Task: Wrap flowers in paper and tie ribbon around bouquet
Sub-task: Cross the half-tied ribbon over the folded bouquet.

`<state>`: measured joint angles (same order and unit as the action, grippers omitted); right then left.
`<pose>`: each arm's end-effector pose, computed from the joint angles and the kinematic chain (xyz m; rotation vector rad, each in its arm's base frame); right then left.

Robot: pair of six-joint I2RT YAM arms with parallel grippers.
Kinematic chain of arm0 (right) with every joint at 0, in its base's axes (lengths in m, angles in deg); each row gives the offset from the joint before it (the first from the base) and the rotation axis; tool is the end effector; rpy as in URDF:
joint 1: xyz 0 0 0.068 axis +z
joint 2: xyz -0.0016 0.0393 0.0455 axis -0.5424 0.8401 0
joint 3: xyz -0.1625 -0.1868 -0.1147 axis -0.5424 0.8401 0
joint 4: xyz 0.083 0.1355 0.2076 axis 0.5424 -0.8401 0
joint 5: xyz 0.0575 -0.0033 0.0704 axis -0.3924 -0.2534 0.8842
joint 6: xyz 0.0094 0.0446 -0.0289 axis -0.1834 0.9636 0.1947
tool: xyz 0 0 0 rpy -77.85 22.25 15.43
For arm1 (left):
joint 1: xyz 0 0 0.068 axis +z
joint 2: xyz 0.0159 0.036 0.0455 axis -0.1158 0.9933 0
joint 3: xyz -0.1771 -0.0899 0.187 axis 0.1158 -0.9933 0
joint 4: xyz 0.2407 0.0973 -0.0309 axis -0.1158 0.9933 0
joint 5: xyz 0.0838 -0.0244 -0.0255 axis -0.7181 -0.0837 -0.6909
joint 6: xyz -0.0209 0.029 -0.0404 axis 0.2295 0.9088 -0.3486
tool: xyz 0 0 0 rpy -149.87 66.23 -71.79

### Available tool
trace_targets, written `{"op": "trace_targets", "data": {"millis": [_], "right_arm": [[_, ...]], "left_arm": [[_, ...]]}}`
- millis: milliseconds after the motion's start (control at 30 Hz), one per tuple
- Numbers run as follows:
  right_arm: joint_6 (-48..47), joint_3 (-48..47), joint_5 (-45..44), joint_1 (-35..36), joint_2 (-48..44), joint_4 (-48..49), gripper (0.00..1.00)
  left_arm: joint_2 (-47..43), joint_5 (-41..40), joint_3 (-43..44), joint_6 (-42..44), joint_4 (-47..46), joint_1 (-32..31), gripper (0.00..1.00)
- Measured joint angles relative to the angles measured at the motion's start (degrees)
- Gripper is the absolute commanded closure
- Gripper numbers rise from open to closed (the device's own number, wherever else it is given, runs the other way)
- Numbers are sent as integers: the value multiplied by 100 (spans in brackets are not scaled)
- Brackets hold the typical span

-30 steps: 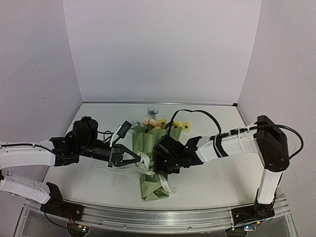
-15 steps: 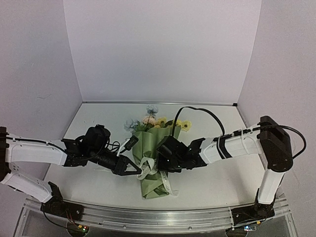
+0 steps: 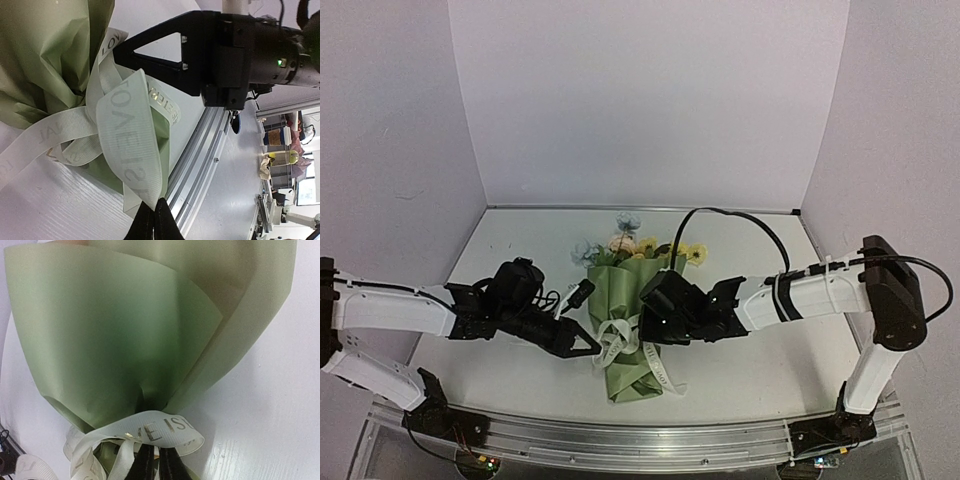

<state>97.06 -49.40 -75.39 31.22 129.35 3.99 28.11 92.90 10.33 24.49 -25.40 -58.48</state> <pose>0.1737 0.3429 0.1841 -0.1062 2.5326 0.7253 0.1423 -0.2114 0.1952 0.7948 2.3830 -1.3195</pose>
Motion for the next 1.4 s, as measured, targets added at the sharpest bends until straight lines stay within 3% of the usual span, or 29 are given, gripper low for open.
{"op": "trace_targets", "data": {"millis": [100,300,600,733,900,1100,1400], "right_arm": [[-14,0,3,0,0,-8,96],[-75,-2,26,19,0,-12,91],[-136,0,95,63,0,-10,90],[-138,0,135,80,0,-10,89],[-136,10,160,104,0,-6,85],[-138,140,167,127,0,-8,78],[-136,298,166,127,-163,-9,77]], "left_arm": [[-486,-168,-274,-187,-29,1,82],[-1213,-575,-802,-550,-6,-2,51],[-2710,-1518,-941,-710,58,-2,36],[-2683,-2046,-638,-678,405,-2,38],[-1311,-2387,356,-331,784,17,51],[471,-1823,1375,195,914,42,56],[1349,-1198,1815,468,1208,42,60]]}}
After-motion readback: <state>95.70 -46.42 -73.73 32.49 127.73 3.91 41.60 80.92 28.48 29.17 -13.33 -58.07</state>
